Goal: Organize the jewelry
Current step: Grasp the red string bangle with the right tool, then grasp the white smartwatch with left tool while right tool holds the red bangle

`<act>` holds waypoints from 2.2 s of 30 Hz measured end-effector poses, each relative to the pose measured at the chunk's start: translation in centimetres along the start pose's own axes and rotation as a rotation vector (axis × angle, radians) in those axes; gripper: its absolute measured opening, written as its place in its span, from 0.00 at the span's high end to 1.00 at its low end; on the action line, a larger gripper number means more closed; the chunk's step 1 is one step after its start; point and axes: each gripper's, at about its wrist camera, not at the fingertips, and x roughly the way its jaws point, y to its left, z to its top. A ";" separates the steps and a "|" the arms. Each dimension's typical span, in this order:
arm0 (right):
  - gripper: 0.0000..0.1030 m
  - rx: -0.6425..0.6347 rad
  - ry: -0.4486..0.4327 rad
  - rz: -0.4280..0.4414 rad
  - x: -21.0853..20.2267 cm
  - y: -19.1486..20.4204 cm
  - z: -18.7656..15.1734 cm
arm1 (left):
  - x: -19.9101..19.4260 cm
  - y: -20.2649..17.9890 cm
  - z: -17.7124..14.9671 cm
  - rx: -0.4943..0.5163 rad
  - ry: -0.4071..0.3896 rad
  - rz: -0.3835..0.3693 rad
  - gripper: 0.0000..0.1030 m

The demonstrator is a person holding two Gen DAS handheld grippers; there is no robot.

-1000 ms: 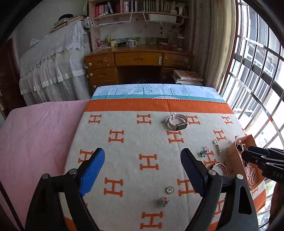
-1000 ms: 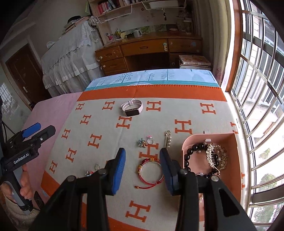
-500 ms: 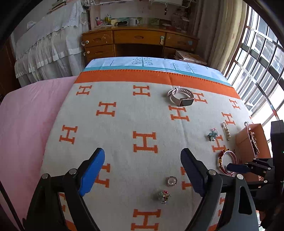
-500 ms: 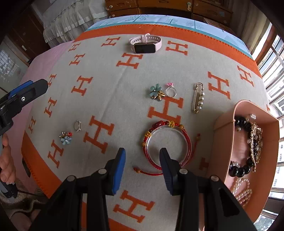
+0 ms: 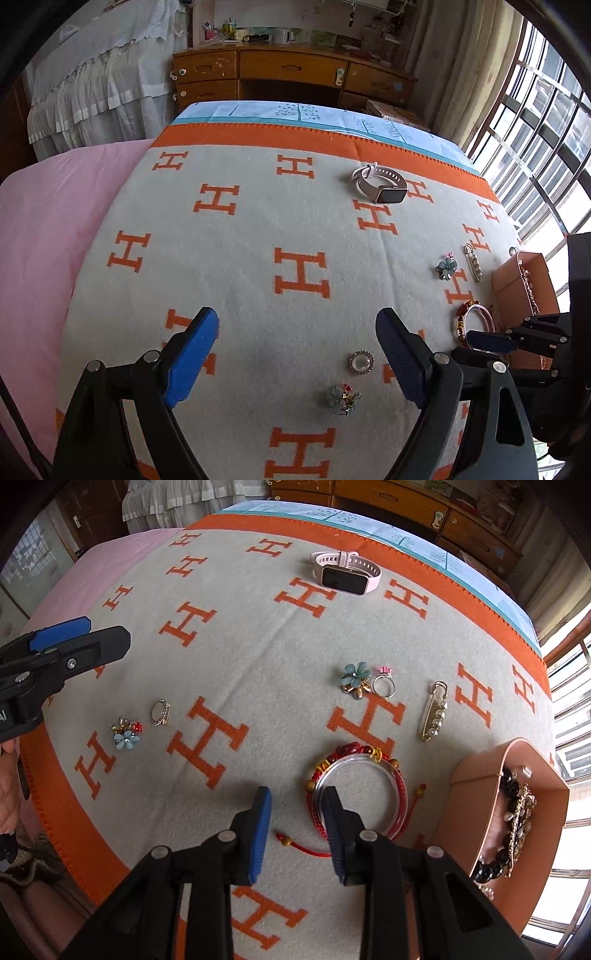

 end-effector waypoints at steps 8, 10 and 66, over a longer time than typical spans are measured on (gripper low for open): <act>0.92 0.074 -0.021 0.027 0.0 0.0 0.8 | 0.1 0.9 0.0 -0.017 0.005 0.006 0.17; 0.92 0.087 -0.039 0.044 -0.6 0.1 0.9 | 0.0 1.0 0.0 -0.020 0.005 0.007 0.17; 0.92 0.397 -0.333 0.272 -3.3 -12.3 7.1 | 17.7 -9.9 18.1 0.399 0.293 0.014 0.93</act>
